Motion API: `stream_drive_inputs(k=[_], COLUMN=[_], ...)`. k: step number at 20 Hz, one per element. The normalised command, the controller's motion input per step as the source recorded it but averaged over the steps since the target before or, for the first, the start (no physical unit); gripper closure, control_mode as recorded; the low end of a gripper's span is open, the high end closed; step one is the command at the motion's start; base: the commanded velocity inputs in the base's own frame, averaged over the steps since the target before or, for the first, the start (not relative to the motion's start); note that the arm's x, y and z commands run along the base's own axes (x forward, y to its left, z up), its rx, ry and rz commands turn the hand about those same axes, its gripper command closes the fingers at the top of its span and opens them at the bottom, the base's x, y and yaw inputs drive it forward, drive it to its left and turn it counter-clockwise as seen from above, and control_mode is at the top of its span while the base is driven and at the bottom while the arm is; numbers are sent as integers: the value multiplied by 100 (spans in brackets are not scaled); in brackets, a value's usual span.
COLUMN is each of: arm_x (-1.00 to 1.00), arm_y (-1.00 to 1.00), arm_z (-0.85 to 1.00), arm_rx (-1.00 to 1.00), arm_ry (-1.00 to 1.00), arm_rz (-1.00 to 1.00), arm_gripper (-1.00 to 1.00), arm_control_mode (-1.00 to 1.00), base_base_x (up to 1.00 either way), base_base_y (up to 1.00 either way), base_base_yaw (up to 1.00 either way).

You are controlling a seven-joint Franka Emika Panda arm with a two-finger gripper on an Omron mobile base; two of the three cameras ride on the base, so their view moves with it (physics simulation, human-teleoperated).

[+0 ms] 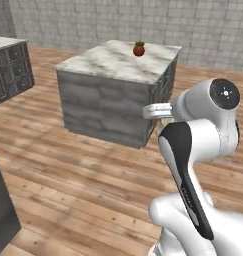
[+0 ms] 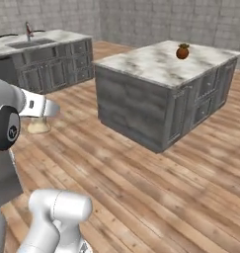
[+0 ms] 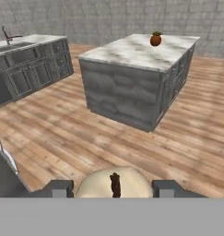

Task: Get the candle and the beer from the cabinet and move them to the dining counter.

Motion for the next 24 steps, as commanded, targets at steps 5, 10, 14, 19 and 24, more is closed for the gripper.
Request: stream_drive_inputs(k=[5, 10, 14, 19, 24], arm_x=[0, 0, 0, 0, 0], arm_y=[0, 0, 0, 0, 0], arm_z=[0, 0, 0, 0, 0], arm_rx=[0, 0, 0, 0, 0], arm_ry=[0, 0, 0, 0, 0], arm_rz=[0, 0, 0, 0, 0], arm_gripper=[100, 100, 100, 100, 100], arm_control_mode=[100, 100, 100, 100, 100], base_base_x=[99, 100, 100, 100, 100], base_base_y=[-21, -88, -90, -32, -15], base_base_yaw=[62, 24, 25, 58, 69])
